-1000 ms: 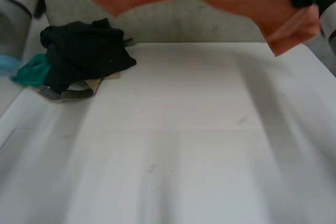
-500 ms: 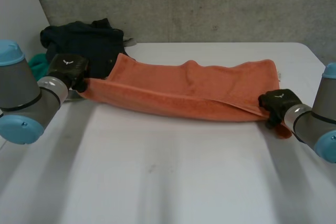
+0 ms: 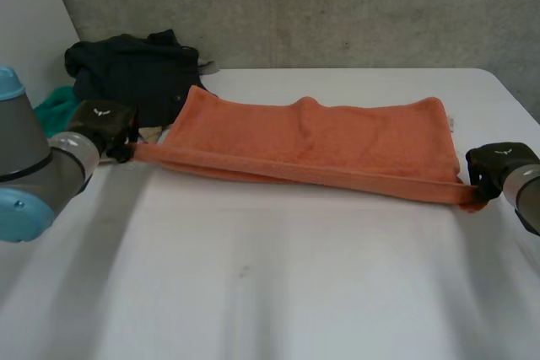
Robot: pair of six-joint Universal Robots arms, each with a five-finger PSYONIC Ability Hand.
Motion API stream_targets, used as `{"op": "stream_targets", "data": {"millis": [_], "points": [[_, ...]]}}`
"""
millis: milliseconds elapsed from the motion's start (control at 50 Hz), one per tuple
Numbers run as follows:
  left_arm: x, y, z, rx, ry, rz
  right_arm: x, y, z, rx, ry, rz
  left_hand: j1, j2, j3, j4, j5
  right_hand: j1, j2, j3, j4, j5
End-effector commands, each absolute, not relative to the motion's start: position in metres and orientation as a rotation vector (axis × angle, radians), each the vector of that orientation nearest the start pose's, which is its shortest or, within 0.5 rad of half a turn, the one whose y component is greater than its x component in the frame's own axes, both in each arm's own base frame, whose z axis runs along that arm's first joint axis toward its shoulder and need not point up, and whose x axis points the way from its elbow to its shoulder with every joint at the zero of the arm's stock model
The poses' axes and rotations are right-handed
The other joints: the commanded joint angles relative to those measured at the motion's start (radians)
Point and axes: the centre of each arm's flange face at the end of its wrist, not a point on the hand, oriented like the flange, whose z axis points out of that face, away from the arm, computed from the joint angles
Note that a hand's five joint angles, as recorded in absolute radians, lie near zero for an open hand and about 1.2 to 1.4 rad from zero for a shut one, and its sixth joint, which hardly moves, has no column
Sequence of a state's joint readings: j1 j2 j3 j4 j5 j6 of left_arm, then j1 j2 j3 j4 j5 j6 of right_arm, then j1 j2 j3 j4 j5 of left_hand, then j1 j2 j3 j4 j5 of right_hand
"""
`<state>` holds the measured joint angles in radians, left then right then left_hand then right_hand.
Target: Fold the laundry.
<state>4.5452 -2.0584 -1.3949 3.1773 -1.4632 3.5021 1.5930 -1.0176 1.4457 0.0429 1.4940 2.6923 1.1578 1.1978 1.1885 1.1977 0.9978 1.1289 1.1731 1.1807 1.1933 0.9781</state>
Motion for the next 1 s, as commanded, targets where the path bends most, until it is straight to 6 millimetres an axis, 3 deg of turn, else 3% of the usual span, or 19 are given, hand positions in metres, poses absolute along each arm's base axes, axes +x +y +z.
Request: {"op": "stream_targets", "data": {"millis": [20,120,220,260,360,440,520,700,840,1000], "points": [[-0.182,-0.321,0.189,0.823,2.486,-1.603,0.130,-0.347,0.170,-1.032,2.748,-1.544,0.238,0.198,0.208,0.199,0.224,0.267,0.223,0.216,0.203,0.244],[-0.169,-0.277,0.186,1.045,2.536,-1.286,0.118,-0.320,0.187,-1.421,2.729,-1.303,0.238,0.198,0.208,0.199,0.224,0.267,0.223,0.216,0.203,0.244],[-0.153,-0.236,0.180,1.282,2.544,-0.968,0.107,-0.296,0.192,-1.777,2.632,-0.984,0.238,0.198,0.208,0.199,0.224,0.267,0.223,0.216,0.203,0.244],[-0.151,-0.231,0.179,1.332,2.535,-0.925,0.103,-0.291,0.193,-1.908,2.579,-0.877,0.238,0.198,0.208,0.199,0.224,0.267,0.223,0.216,0.203,0.244],[-0.159,-0.234,0.183,1.386,2.481,-0.963,0.102,-0.297,0.188,-1.913,2.602,-0.849,0.238,0.198,0.208,0.199,0.224,0.267,0.223,0.216,0.203,0.244],[-0.174,-0.250,0.191,1.330,2.453,-1.105,0.110,-0.308,0.188,-1.877,2.628,-0.939,0.238,0.198,0.208,0.199,0.224,0.267,0.223,0.216,0.203,0.244],[-0.185,-0.278,0.196,1.233,2.434,-1.226,0.119,-0.332,0.183,-1.825,2.636,-1.159,0.238,0.198,0.208,0.199,0.224,0.267,0.223,0.216,0.203,0.244],[-0.215,-0.348,0.202,0.982,2.342,-1.509,0.147,-0.396,0.170,-1.831,2.462,-1.811,0.238,0.198,0.208,0.199,0.224,0.267,0.223,0.216,0.203,0.244],[-0.230,-0.387,0.198,0.854,2.227,-1.579,0.165,-0.441,0.162,-1.715,2.299,-2.209,0.238,0.198,0.208,0.199,0.224,0.267,0.223,0.216,0.203,0.244],[-0.255,-0.411,0.196,0.837,2.133,-1.685,0.190,-0.473,0.149,-1.542,2.170,-2.382,0.238,0.198,0.208,0.199,0.224,0.267,0.223,0.216,0.203,0.244]]}}
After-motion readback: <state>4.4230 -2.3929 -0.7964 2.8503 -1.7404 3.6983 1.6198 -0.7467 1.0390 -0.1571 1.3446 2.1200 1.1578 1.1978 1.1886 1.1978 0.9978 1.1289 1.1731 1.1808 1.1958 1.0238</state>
